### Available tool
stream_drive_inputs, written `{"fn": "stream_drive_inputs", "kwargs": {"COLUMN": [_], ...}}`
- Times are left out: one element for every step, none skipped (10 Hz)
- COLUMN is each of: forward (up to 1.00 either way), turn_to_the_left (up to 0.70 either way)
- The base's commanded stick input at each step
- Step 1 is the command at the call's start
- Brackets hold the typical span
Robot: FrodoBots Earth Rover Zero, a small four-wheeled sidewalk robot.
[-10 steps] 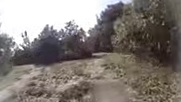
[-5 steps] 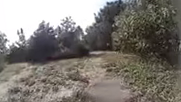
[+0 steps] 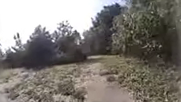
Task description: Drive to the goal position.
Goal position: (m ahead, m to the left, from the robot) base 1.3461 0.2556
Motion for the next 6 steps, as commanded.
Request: {"fn": "stream_drive_inputs", "kwargs": {"forward": [0.85,0.85,0.85,0.85,0.85,0.85], "turn_to_the_left": [0.0,0.0,0.0,0.0,0.0,0.0]}}
